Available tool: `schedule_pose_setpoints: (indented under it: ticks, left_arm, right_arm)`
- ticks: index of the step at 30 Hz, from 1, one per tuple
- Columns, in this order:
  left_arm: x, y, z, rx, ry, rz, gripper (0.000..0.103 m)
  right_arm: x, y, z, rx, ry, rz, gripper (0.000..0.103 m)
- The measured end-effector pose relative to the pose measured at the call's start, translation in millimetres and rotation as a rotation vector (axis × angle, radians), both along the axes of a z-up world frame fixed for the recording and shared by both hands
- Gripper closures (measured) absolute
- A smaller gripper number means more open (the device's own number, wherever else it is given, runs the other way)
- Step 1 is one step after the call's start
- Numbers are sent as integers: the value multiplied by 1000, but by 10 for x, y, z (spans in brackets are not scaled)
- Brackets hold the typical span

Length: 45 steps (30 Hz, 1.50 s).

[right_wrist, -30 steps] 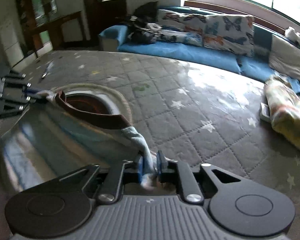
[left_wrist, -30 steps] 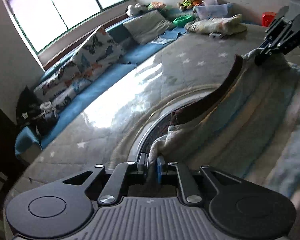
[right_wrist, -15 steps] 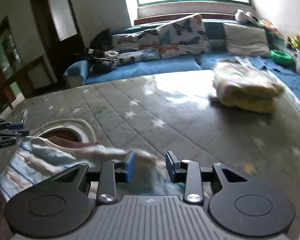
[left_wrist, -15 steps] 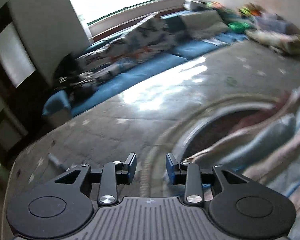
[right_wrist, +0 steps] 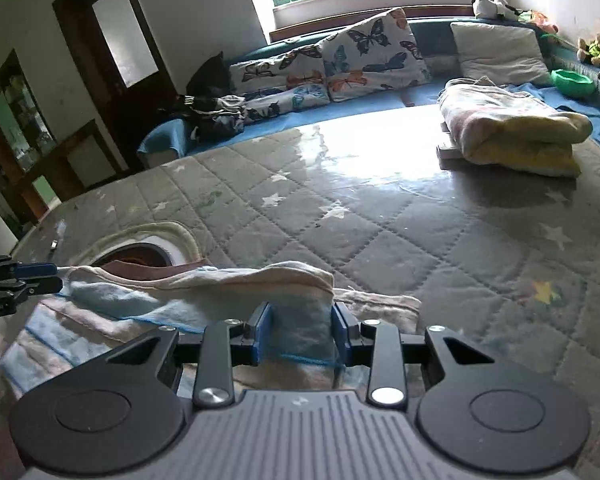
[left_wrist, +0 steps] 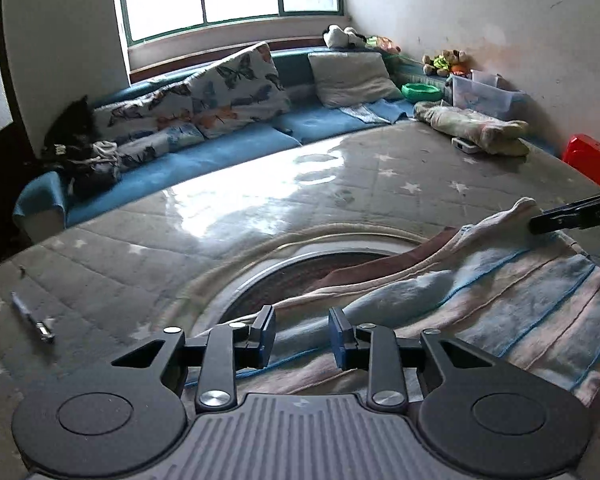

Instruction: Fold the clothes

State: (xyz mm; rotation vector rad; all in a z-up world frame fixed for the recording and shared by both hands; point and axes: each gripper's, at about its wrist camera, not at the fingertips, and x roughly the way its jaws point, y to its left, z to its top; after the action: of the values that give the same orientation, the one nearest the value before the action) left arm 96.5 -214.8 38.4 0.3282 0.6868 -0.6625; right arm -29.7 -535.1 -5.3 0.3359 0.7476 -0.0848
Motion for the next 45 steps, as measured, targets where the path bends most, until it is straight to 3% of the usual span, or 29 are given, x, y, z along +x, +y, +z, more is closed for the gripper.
schedule_pose_setpoints:
  ticks: [1, 4, 11, 16, 20, 28, 32, 34, 39, 45]
  left_arm:
    - [32, -29, -26, -1, 13, 1, 72]
    - [99, -43, -102, 1, 29, 12, 72]
    - [138, -47, -86, -38, 48, 20, 72]
    - [165, -49, -74, -65, 62, 25, 72]
    - [199, -130, -99, -70, 76, 23, 72]
    - [381, -213, -259, -63, 120, 78, 72]
    - [249, -140, -169, -86, 113, 74, 72]
    - [101, -105, -112, -105, 102, 42, 72]
    - [-288, 2, -96, -90, 88, 2, 72]
    - [-643, 297, -204, -48, 87, 32, 72]
  right_arm:
    - [25, 9, -23, 3, -1, 0, 92]
    - [-19, -1, 3, -11, -17, -20, 95]
    - [-38, 2, -71, -39, -5, -41, 94]
    - [-111, 67, 115, -116, -44, -72, 90]
    - [-12, 187, 213, -130, -67, -23, 88]
    - [367, 333, -33, -136, 9, 31, 87]
    - [287, 420, 88, -143, 8, 68, 82]
    - [205, 530, 150, -161, 6, 126, 73]
    - [-61, 802, 146, -173, 38, 233, 73]
    - [-508, 1063, 66, -238, 39, 291, 69]
